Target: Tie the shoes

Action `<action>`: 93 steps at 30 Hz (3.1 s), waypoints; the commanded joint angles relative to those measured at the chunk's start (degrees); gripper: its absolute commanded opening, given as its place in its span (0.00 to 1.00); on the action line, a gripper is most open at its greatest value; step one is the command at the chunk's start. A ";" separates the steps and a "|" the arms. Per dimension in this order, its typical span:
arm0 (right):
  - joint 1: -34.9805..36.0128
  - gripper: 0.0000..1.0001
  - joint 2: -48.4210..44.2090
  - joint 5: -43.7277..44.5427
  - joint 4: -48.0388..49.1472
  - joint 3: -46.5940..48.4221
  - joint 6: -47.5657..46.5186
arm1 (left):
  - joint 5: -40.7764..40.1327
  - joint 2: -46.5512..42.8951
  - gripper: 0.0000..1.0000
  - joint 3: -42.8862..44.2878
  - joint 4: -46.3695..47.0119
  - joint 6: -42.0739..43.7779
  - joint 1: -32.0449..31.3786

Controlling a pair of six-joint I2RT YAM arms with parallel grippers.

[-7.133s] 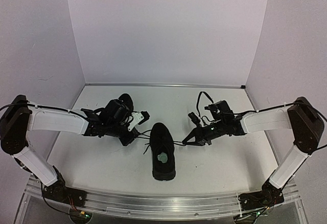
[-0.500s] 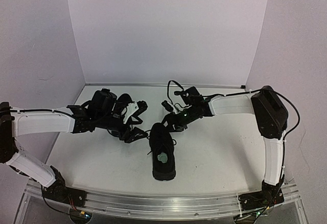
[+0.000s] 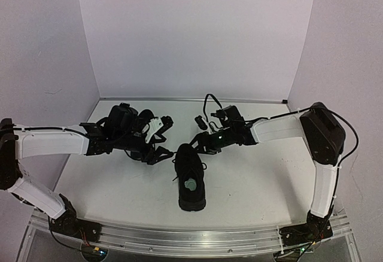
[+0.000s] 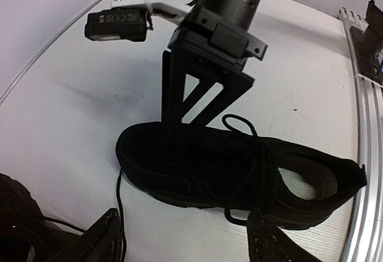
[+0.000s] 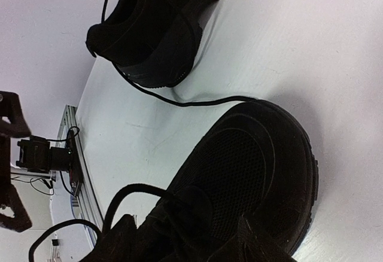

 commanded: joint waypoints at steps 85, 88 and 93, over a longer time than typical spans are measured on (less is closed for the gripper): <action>-6.52 0.40 -6.12 -11.00 -0.80 -11.62 1.37 | -0.52 -3.24 0.55 -2.71 -8.02 -6.16 -3.31; -5.72 0.40 -4.34 -11.85 -0.81 -9.80 1.26 | 0.50 -0.92 0.54 -1.97 -7.90 -5.84 -3.55; -4.59 0.40 -2.67 -12.91 -0.96 -8.09 1.01 | 2.23 2.74 0.54 -0.85 -6.29 -5.43 -4.13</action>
